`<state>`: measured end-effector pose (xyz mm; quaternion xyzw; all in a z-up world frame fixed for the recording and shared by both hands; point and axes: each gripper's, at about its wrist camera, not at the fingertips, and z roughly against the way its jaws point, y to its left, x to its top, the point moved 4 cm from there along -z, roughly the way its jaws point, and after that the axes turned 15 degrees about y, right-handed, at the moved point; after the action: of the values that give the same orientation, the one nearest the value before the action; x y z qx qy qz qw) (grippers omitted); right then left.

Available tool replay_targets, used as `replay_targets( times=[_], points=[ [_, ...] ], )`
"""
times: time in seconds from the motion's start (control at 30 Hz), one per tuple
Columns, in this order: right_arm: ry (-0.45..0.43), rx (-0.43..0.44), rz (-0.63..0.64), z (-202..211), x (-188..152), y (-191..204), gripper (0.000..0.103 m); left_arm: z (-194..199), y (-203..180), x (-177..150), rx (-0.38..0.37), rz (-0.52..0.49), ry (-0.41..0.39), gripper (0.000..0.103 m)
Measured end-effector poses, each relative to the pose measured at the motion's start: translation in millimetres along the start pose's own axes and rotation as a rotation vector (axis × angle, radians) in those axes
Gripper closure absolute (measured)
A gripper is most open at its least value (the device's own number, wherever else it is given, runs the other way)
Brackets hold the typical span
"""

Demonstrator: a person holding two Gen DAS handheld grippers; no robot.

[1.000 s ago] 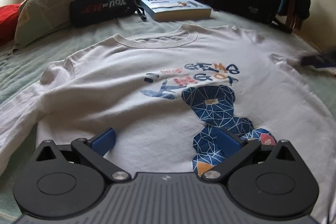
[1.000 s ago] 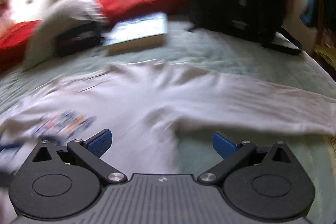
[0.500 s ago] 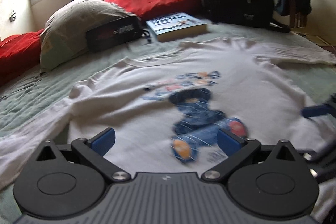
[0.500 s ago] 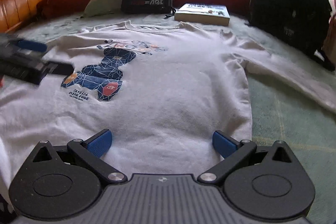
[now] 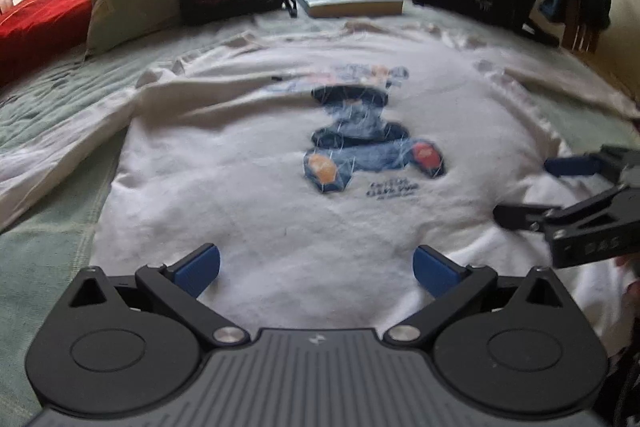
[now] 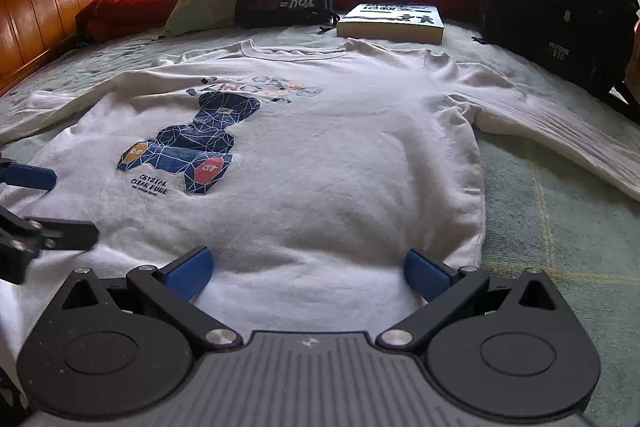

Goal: Fold clothes

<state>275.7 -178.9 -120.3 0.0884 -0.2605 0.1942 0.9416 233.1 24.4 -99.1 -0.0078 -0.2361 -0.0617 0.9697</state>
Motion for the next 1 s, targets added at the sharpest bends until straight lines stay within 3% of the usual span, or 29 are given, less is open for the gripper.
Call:
replay_targets(
  times=[0.2, 0.47, 0.8, 1.0],
  points=[
    [-0.001, -0.001, 0.002, 0, 0, 0, 0.0, -6, -12, -7, 0.036, -0.01, 0.023, 0.001],
    [0.002, -0.006, 0.002, 0, 0, 1, 0.0, 5, -24, 0, 0.0, -0.036, -0.008, 0.001],
    [0.001, -0.009, 0.006, 0, 1, 1, 0.0, 11, -13, -25, 0.033, -0.053, 0.015, 0.001],
    [-0.008, -0.011, -0.012, 10, 3, 1, 0.0, 13, -29, -12, 0.03, -0.087, -0.036, 0.001]
  ],
)
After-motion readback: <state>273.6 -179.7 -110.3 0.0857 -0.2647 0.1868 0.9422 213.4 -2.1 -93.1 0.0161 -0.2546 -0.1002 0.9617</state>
